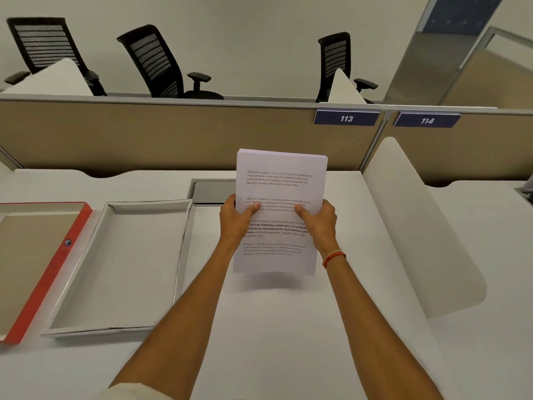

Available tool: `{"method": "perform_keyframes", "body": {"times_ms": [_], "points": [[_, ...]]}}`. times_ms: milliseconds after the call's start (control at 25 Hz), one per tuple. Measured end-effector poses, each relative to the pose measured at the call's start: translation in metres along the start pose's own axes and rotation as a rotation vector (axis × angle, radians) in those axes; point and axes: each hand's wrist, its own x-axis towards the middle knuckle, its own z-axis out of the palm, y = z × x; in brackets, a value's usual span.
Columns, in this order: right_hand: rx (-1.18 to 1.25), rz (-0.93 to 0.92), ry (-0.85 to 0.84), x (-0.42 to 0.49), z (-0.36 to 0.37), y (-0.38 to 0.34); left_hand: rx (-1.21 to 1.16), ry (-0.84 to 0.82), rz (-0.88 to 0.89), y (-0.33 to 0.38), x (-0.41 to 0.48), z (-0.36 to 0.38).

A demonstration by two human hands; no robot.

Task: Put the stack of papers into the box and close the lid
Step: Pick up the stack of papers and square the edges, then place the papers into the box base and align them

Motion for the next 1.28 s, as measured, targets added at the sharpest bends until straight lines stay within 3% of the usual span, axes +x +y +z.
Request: {"method": "perform_keyframes", "body": {"times_ms": [560, 1280], "points": [[-0.152, 0.101, -0.168, -0.027, 0.093, -0.036, 0.172, 0.129, -0.071, 0.001, 0.018, -0.099], [-0.186, 0.207, -0.277, -0.102, 0.248, -0.064, 0.248, 0.144, -0.228, -0.016, 0.047, -0.268]]}}
